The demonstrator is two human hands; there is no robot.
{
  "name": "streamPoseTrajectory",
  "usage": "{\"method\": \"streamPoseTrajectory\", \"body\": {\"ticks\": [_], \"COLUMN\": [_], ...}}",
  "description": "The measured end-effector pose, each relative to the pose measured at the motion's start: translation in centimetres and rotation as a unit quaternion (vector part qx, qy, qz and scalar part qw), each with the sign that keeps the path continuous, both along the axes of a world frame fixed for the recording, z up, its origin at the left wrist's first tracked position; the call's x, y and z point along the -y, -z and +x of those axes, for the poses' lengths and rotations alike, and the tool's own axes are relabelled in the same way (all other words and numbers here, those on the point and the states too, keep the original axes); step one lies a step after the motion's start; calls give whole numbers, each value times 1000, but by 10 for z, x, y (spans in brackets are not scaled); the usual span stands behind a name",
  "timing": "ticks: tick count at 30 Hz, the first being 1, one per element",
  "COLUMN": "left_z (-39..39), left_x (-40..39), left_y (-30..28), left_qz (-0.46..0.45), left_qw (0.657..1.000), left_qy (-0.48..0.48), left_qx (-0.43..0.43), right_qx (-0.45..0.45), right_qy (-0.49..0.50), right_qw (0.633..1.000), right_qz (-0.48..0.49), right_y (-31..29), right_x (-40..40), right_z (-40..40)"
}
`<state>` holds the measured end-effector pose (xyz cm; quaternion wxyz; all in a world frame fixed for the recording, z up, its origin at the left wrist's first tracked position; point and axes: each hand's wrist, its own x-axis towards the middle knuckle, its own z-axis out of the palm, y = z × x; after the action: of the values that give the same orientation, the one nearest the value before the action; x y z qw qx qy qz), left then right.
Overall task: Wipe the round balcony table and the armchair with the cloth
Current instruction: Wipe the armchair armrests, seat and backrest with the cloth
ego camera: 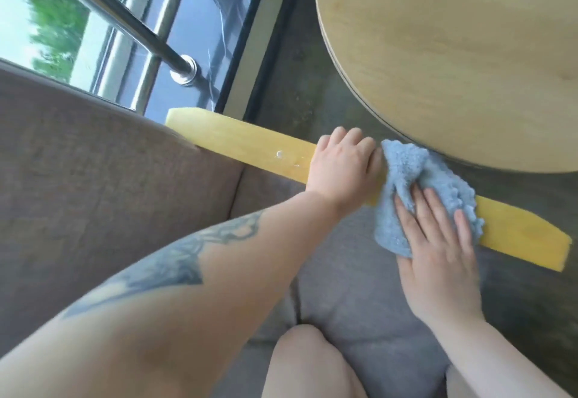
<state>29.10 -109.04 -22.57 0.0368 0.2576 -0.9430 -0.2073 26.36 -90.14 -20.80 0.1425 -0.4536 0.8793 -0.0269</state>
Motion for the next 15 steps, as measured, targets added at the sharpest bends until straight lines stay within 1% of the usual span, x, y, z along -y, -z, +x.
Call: {"method": "streamPoseTrajectory", "body": {"ticks": [2,4,5,7,9,12,15], "left_z": [22,51,65,85,95,91,86], "left_x": [14,49,71,116,153,176,174], "left_y": [-8,-19,-23,-34,-38,-33,-16], "left_qz": [38,20,2,-24,-36,-31,-70], "left_qw": [999,998,999,998,993,990,985], "left_qy": [11,27,10,-55,-94,-60,4], "left_qx": [-34,-48,-47,-10,58,123,156], "right_qx": [-3,4,10,8,3,4,1], "right_qy": [19,39,51,75,91,115,128], "right_qw": [1000,999,999,997,996,993,991], "right_qz": [-7,-6,-5,-15,-24,-29,-38], "right_y": [-2,-3,-4,-4,-3,1,2], "right_x": [-7,-1,5,12,16,21,32], "right_z": [-7,-3,1,6,8,12,17]}}
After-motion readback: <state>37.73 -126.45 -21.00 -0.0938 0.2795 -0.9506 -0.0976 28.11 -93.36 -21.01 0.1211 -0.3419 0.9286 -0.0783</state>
